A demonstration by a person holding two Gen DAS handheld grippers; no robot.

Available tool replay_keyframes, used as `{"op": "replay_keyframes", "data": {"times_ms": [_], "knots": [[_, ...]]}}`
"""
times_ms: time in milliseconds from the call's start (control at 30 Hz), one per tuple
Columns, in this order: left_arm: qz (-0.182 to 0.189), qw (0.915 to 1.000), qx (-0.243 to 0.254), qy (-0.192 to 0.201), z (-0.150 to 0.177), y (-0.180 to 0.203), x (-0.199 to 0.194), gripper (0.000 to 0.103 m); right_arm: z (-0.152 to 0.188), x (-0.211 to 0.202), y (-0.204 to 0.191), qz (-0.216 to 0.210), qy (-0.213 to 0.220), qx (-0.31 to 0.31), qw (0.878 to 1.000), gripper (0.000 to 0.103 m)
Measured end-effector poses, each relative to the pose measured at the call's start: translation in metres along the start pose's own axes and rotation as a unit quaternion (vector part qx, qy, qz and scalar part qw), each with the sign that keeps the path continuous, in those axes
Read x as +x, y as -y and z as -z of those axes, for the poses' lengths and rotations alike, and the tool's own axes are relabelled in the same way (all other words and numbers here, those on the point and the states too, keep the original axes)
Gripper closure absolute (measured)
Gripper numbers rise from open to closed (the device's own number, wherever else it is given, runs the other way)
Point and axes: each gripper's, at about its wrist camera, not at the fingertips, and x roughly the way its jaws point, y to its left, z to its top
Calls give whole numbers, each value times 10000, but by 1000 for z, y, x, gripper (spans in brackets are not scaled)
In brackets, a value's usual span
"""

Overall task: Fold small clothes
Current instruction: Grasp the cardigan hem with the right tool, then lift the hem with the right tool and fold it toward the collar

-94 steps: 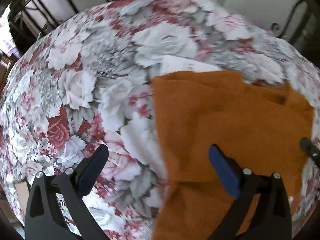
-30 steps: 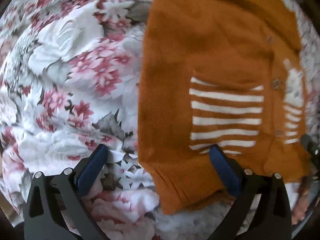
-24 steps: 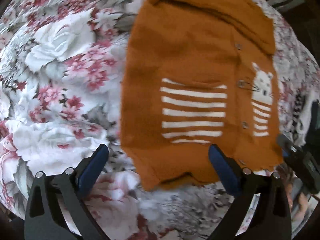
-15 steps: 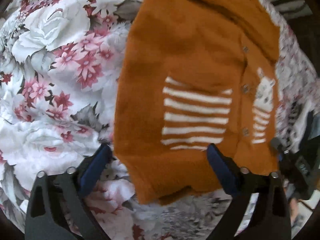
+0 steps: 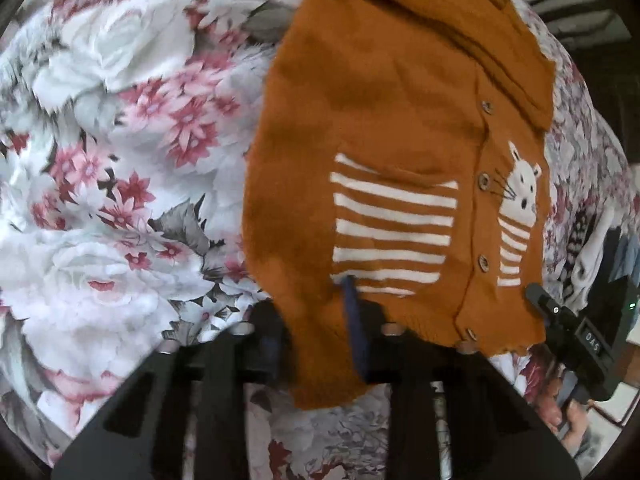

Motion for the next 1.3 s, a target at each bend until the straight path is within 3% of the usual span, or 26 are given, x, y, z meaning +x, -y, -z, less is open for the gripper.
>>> {"op": "replay_keyframes", "data": {"times_ms": [33, 133, 267, 433, 500, 567, 600, 667, 733, 800, 833, 867, 1133, 1300], "knots": [[-9, 10000, 38, 39, 1, 5, -2, 92, 2, 0, -1, -30, -16, -28, 10000, 87], [-1, 9996, 134, 235, 2, 16, -12, 96, 4, -8, -3, -43, 197, -52, 9998, 95], [190, 9985, 134, 502, 3, 15, -33, 97, 4, -22, -5, -300, 411, -2, 9987, 97], [192, 9994, -41, 300, 2, 1, -29, 95, 3, -22, -3, -350, 356, 70, 9987, 97], [98, 9998, -161, 66, -1, -6, -15, 91, 3, -20, 0, -313, 306, 132, 9990, 96], [-4, 9996, -243, -118, -3, -9, 1, 78, 3, -15, 3, -312, 225, 239, 9990, 96], [7, 9996, -255, -134, -4, -10, 3, 77, 3, -14, 5, -304, 196, 268, 9990, 96], [93, 9996, -234, -138, -5, -9, 5, 62, 4, -10, 8, -272, 121, 321, 9990, 93], [60, 9998, -131, -123, -5, -3, 7, 59, 4, -7, 10, -256, 52, 364, 9990, 93], [-159, 9998, 30, -66, -3, 4, 8, 71, 6, -6, 10, -238, 55, 352, 9991, 93], [-177, 9998, 83, -37, -3, 7, 7, 87, 6, -9, 8, -261, 102, 307, 9991, 95], [-120, 9999, 109, 25, -2, 9, 2, 97, 7, -12, 5, -290, 154, 275, 9991, 96], [319, 9951, 156, 925, 2, 14, -65, 99, 7, -51, -18, -922, 671, 168, 9933, 97], [309, 9914, 381, 1213, -6, 28, -92, 99, -4, -62, -35, -1154, 766, 170, 9902, 97]]}}
